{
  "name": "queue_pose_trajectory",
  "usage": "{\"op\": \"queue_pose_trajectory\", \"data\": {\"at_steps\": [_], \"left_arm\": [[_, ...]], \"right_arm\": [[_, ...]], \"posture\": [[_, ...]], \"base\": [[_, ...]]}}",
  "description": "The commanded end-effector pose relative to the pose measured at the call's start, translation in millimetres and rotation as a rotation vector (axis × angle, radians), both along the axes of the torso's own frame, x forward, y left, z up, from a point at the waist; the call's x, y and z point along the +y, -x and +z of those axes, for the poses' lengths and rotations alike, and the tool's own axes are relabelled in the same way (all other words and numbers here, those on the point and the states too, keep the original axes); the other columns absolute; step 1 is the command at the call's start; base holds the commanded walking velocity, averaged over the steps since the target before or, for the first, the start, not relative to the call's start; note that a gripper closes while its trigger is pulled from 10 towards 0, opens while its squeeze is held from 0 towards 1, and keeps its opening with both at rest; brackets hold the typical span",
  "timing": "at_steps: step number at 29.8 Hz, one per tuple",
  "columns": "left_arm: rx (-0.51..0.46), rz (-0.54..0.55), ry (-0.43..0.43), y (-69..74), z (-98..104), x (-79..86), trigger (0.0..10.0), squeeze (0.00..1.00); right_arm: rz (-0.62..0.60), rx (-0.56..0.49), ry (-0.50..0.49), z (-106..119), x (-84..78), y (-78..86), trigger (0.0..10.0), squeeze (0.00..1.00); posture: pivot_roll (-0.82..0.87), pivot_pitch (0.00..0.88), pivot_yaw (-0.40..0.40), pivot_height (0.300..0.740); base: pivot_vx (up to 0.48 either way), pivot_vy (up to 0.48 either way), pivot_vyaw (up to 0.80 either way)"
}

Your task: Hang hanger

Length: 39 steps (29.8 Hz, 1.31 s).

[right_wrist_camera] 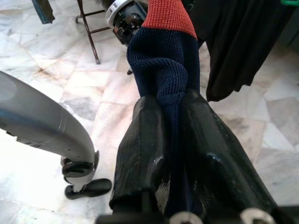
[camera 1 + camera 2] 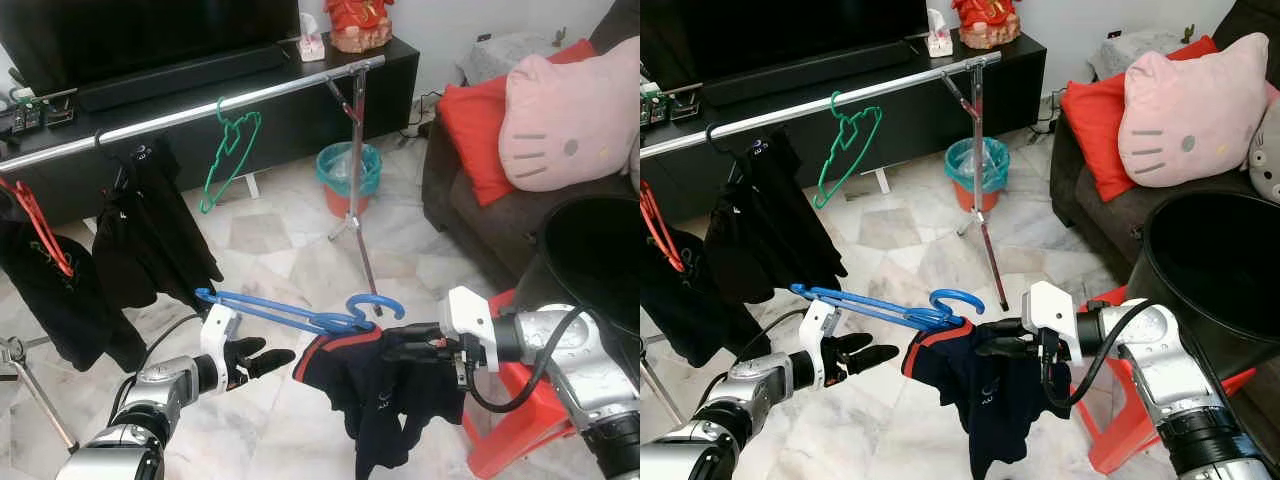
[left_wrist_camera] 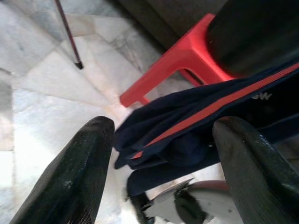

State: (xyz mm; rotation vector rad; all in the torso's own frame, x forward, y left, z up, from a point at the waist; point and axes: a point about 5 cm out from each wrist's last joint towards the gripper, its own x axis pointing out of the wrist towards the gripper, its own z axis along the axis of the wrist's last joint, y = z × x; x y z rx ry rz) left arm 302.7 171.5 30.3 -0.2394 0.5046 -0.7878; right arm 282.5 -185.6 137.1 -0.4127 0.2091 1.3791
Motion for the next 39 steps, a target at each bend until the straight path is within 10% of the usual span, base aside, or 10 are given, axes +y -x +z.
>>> {"op": "queue_pose_trajectory", "data": {"at_steps": [1,39], "left_arm": [[0.005,-0.003,0.036,-0.8,2.4,-0.4,10.0,0.00],[-0.021,-0.151,0.060,3.5,2.8,-16.4,10.0,0.00]], "right_arm": [[0.043,-0.058,-0.025,16.0,6.6,-2.9,10.0,0.00],[0.103,-0.122,-0.079,49.4,22.3,-11.9,10.0,0.00]], "posture": [[-0.06,0.034,0.070,0.740],[-0.08,0.076,0.061,0.740]], "base": [[0.000,0.000,0.00],[0.000,0.000,0.00]]}}
